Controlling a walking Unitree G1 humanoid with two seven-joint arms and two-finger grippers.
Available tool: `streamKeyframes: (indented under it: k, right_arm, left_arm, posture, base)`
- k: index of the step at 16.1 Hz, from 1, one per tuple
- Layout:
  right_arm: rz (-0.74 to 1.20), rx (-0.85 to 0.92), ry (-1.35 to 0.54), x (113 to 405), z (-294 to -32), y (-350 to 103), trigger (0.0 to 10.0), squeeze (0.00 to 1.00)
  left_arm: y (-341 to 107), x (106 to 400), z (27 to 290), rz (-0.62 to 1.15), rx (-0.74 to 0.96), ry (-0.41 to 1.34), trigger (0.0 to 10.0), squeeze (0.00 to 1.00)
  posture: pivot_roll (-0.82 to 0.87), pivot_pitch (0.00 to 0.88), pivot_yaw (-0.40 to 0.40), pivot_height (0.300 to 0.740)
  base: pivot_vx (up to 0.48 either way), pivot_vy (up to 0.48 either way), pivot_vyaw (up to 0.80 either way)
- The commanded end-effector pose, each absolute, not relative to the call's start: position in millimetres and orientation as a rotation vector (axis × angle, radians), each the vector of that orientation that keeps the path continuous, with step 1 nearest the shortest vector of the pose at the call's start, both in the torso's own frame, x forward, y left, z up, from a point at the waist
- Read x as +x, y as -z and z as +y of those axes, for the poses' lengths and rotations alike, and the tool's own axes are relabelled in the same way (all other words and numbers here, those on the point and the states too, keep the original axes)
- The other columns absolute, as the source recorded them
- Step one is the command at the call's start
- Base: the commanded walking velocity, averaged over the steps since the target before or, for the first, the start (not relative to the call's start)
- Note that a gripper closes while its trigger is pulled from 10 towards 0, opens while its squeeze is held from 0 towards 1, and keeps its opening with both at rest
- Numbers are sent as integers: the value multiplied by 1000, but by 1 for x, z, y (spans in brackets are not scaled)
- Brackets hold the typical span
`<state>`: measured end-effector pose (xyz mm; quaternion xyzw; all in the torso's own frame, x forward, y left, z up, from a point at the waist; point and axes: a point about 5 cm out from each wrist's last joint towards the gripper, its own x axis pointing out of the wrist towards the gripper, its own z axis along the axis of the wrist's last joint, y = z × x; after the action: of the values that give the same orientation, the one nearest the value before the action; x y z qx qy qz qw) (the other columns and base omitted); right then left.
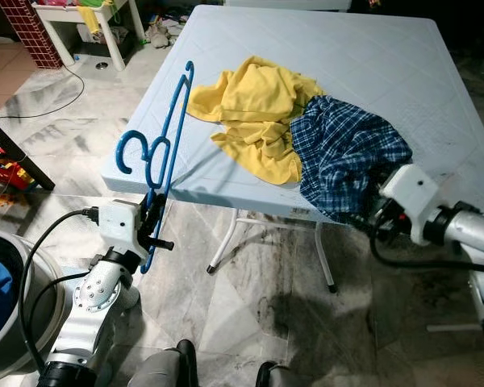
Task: Hang hanger
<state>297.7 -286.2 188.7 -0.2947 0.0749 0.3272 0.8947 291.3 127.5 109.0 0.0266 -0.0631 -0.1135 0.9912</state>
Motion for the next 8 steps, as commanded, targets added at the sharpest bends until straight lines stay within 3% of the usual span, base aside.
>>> streamKeyframes:
  k: [1, 8]
  right_arm:
    - [191, -605, -728, 292, -287, -189, 10000, 0]
    - [262, -531, -852, 292, -265, -174, 10000, 0]
  left_arm:
    - [-86, 287, 131, -3, 65, 230, 10000, 0]
    - [-85, 288, 133, -5, 66, 220, 10000, 0]
  posture:
    - [32, 198, 34, 740]
    - [43, 191, 27, 740]
  base:
    - [0, 0, 0]
    - [0, 0, 0]
